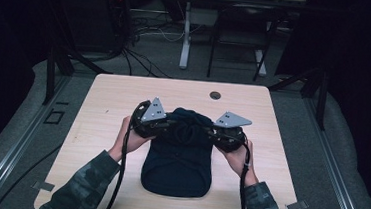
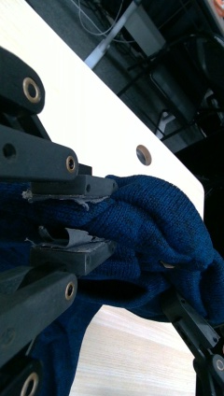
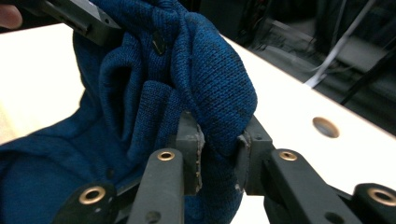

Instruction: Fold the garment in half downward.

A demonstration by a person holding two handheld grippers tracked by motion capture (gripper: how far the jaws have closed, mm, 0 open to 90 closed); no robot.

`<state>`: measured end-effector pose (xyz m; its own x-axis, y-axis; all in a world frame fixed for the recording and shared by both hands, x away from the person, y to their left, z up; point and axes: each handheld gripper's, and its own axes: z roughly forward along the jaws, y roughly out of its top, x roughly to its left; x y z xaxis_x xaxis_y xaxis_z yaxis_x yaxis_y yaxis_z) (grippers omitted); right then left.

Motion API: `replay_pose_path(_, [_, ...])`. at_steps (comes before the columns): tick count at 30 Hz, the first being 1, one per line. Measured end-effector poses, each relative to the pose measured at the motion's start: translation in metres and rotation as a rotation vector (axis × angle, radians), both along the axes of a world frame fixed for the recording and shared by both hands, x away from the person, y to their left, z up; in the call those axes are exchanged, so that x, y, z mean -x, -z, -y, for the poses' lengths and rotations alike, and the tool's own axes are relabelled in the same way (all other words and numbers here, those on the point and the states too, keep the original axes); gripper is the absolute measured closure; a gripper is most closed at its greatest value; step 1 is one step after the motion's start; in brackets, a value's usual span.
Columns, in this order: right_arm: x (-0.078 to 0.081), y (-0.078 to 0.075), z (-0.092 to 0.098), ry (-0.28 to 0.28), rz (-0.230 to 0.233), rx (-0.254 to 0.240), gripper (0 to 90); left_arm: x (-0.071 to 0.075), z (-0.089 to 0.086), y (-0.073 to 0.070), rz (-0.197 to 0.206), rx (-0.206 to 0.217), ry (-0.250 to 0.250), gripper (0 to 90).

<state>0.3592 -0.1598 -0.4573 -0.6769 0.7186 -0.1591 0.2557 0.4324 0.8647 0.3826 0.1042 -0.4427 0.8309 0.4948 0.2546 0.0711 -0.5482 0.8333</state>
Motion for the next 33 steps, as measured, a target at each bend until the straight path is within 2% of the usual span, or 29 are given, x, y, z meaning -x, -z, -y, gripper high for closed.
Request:
replay_pose_path(3, [0.005, 0.002, -0.004, 0.008, 0.061, 0.026, 75.6, 0.002, -0.002, 0.001, -0.024, -0.008, 0.002, 71.0])
replay_pose_path(6, [0.011, 0.004, -0.005, -0.008, 0.108, 0.036, 76.0, 0.003, -0.005, 0.004, -0.025, -0.01, -0.006, 68.6])
replay_pose_path(7, [0.012, 0.004, -0.006, -0.021, 0.116, 0.035, 76.0, 0.003, -0.007, 0.005, -0.02, -0.011, -0.011, 67.1])
replay_pose_path(11, [0.018, 0.006, -0.007, -0.061, 0.138, 0.043, 76.0, 0.002, -0.014, 0.009, -0.062, 0.002, -0.006, 61.6])
replay_pose_path(15, [0.025, 0.007, -0.009, -0.082, 0.173, 0.06, 76.1, 0.002, -0.017, 0.013, -0.091, 0.007, -0.005, 51.0])
replay_pose_path(17, [0.026, 0.008, -0.009, -0.091, 0.177, 0.051, 76.1, 0.002, -0.017, 0.014, -0.1, 0.006, -0.002, 45.1])
replay_pose_path(20, [0.027, 0.009, -0.008, -0.094, 0.181, 0.051, 76.1, 0.0, -0.013, 0.024, -0.138, -0.016, -0.006, 38.0])
replay_pose_path(23, [0.026, 0.01, -0.008, -0.096, 0.176, 0.056, 76.1, -0.001, -0.009, 0.031, -0.164, -0.01, -0.009, 33.7])
replay_pose_path(25, [0.026, 0.011, -0.009, -0.098, 0.169, 0.055, 75.9, 0.0, -0.007, 0.035, -0.148, -0.017, 0.005, 39.6])
replay_pose_path(28, [0.027, 0.015, -0.008, -0.091, 0.157, 0.065, 75.5, 0.003, -0.004, 0.039, -0.132, -0.014, 0.011, 59.8])
replay_pose_path(29, [0.028, 0.016, -0.007, -0.097, 0.147, 0.059, 75.3, 0.004, -0.004, 0.04, -0.129, -0.001, 0.016, 64.5])
replay_pose_path(33, [0.032, 0.021, -0.002, -0.091, 0.131, 0.052, 72.9, 0.009, -0.004, 0.045, -0.107, 0.015, 0.023, 71.5])
